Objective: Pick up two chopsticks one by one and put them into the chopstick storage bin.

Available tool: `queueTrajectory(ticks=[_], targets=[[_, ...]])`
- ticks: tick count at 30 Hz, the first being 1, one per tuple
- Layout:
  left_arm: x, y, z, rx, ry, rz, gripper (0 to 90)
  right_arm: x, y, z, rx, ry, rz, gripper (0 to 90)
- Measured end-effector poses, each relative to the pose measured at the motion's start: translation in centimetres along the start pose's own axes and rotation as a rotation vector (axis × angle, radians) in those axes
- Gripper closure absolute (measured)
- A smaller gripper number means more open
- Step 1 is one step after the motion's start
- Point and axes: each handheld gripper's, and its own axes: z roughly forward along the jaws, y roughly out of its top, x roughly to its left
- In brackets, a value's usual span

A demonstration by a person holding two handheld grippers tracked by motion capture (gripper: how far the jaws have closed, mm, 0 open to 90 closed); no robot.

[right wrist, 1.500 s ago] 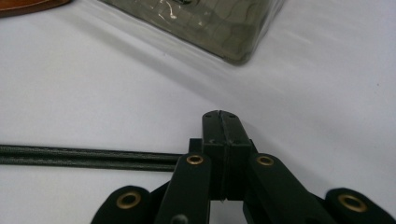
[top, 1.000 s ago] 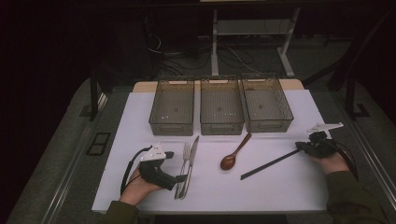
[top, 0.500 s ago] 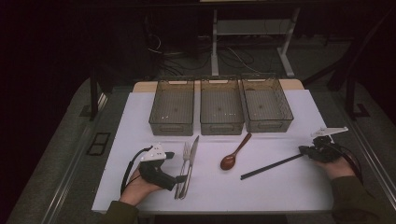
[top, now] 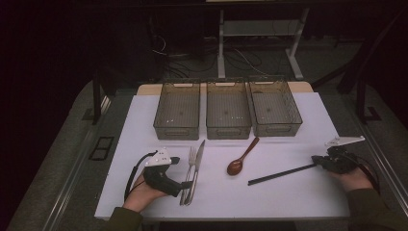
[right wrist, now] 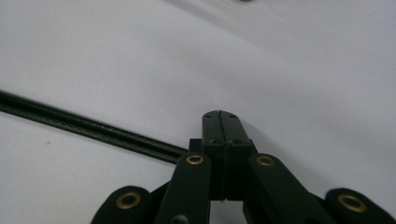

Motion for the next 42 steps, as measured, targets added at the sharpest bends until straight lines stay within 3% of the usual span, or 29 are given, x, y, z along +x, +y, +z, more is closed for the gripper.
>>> queueTrajectory(ticks=[42], targets=[[-0.2,0.0,0.0,0.012,-0.008,0.003,0.0,1.3,-4.3,-3.5,0.009,0.022,0.021,88.9]])
